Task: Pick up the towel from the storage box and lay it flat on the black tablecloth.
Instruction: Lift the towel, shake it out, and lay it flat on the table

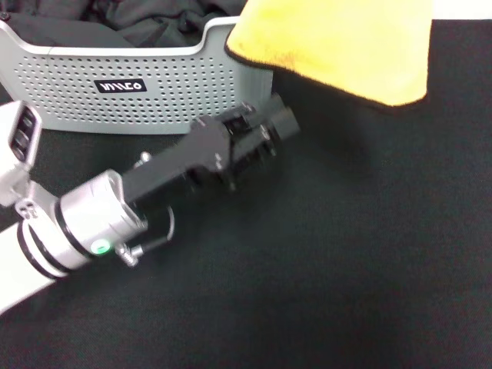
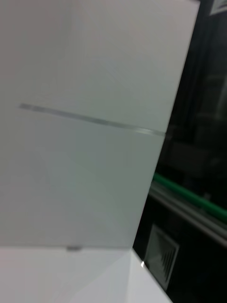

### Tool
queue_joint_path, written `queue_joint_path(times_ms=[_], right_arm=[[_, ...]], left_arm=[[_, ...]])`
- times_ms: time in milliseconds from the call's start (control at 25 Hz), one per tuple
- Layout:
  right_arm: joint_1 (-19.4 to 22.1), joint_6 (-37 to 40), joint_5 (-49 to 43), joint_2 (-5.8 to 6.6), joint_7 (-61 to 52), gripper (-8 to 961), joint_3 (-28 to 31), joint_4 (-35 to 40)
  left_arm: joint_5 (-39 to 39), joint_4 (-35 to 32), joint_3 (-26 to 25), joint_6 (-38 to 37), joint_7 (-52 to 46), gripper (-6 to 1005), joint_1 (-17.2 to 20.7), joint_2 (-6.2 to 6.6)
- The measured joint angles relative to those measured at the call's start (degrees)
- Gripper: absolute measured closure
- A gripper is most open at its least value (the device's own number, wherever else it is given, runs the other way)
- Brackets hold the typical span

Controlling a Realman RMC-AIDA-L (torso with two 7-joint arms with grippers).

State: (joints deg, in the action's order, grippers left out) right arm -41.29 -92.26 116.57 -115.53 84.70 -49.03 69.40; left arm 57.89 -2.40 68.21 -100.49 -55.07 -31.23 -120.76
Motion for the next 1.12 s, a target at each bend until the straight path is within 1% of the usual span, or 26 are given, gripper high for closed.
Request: queue_joint_path(times_ms=[120,280,440,680,960,1120], right_arm=[[0.4,-3.4,2.9,-0.07,0.0,912,-0.1,-2.1],[0.3,-6.3,5.9,0.11,0.2,910,-0.1,-6.3],[0.8,-7.2,5.9,0.16,0.8,908,-0.4,-7.6],[2.8,-7.3,5.7,0.27,2.3,906,-1.1,-7.7],[3.5,-7.4,4.7,0.34,2.7,902,-1.3,-8.5],[5.5,-7.5,3.4,0.22,2.7,901,-1.4,-9.1]], left_arm=[[-1.4,-1.0,0.3,0.8,-5.8,672,-0.4,0.15],[0.8,-3.3,0.7,1.0,-12.9,633,-1.9,0.40],[1.8,-4.6,0.7,-0.9,-14.1,613,-2.1,0.15],[1.7,-4.6,0.8,-4.7,-15.6,613,-1.3,0.43],[1.4,-4.6,0.4,-5.7,-16.6,612,-0.8,0.34],[0.7,-4.6,-0.3,-5.8,-17.0,616,-0.4,0.41]])
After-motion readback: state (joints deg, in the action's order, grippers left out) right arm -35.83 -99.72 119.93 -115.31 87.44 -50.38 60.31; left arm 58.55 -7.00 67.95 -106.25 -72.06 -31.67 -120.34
